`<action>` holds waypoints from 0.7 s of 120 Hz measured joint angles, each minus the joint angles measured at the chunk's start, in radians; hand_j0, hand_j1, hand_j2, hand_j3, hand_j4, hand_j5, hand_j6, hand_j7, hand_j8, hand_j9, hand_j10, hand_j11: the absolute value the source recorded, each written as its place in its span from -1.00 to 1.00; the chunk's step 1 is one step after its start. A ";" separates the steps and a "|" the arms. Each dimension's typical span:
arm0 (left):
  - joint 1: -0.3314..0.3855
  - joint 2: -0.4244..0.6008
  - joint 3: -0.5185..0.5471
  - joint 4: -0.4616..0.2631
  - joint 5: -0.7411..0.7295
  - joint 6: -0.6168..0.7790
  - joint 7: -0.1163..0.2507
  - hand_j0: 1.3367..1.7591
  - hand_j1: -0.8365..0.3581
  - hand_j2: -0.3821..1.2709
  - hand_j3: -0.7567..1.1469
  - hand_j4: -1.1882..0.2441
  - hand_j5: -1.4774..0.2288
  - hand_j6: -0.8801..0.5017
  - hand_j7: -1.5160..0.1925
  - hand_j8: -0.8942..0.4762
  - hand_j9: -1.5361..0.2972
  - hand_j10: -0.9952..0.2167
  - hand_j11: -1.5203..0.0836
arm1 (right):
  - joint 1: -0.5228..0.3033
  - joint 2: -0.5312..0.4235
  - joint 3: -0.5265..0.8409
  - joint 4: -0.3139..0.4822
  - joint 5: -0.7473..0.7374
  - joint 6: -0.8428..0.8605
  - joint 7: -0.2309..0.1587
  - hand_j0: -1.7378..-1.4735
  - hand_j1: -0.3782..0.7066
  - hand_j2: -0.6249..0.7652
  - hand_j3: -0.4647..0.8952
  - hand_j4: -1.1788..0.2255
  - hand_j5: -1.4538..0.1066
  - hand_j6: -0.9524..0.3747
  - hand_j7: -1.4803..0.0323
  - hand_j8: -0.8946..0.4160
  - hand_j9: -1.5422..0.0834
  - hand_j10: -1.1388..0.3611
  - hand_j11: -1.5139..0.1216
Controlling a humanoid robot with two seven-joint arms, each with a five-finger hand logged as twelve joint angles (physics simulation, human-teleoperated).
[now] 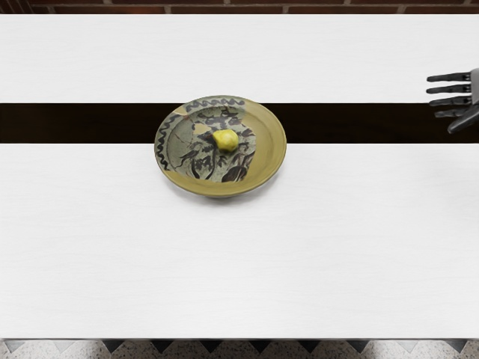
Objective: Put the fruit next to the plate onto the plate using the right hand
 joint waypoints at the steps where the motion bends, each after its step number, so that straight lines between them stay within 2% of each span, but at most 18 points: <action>1: 0.000 0.000 0.000 0.000 0.000 0.000 0.000 0.52 0.95 -0.53 -0.21 0.63 0.70 0.25 0.75 0.28 0.65 0.61 0.86 | 0.000 0.000 0.000 0.000 0.000 0.000 0.000 -0.40 -0.94 -0.10 -0.32 0.67 0.86 0.43 0.95 0.36 0.89 0.52 0.85; 84: 0.000 0.000 0.000 0.000 0.000 0.000 0.000 0.52 0.95 -0.53 -0.21 0.63 0.70 0.25 0.75 0.28 0.65 0.61 0.86 | -0.002 -0.004 0.000 0.000 0.001 0.001 0.000 -0.40 -0.95 -0.10 -0.32 0.68 0.86 0.44 0.96 0.37 0.90 0.52 0.85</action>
